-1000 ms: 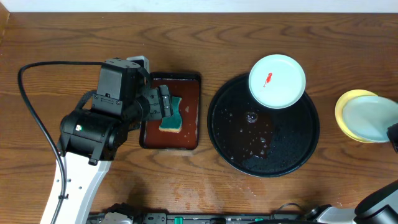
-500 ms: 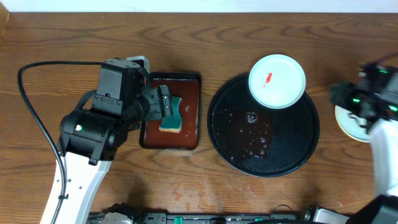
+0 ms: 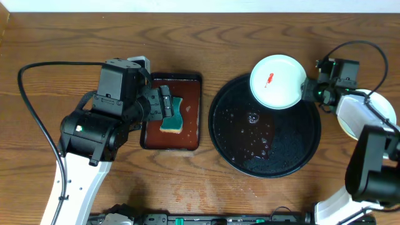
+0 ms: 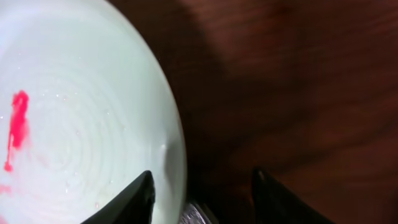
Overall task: Clean dirty plates on tray and stack at the side
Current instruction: 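Move right gripper to the red-smeared pale green plate and grasp its rim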
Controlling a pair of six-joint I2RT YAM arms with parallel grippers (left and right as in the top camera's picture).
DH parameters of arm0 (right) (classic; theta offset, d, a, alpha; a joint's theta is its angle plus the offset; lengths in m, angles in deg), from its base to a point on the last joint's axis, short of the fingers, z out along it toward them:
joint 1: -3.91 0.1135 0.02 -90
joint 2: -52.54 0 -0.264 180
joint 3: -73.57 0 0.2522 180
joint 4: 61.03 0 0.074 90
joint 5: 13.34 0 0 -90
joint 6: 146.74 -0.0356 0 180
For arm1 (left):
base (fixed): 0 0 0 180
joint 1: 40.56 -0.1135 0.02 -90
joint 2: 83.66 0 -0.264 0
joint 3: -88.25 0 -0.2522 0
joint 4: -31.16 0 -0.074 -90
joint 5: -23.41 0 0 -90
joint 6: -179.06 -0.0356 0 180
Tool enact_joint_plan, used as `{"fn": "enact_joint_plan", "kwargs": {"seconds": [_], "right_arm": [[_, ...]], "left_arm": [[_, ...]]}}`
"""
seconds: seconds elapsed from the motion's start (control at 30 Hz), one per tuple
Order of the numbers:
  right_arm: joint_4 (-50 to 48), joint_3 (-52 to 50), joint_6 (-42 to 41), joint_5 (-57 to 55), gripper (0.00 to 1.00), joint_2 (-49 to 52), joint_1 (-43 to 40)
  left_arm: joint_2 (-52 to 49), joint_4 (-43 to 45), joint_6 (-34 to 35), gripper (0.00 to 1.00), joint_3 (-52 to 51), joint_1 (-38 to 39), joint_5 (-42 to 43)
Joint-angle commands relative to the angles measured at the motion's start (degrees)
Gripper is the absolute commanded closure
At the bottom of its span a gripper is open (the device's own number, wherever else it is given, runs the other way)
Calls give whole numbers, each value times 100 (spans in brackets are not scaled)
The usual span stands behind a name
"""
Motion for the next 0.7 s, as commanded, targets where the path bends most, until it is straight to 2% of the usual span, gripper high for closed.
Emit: {"fn": "enact_joint_plan", "kwargs": {"seconds": [0.0,0.13,0.3,0.5,0.67], "right_arm": [[-96,33,83,275,73,310,120],[-33,33,2,9,99,280,129],[422,33,-4,11,99,-282,133],[1462,33,-267,17,99,-1412,195],[2426,33,-306,15,99,-1856,249]], "left_arm": [[-4,-17,-31,15,101,-20,-13],[-7,-17,-31,15,101,-20,-11],[-7,-17,-28,15,101,-20,-13],[-7,-17,-31,15,101,-20,-13],[-7,-17,-31,15,101,-20,-13]]}}
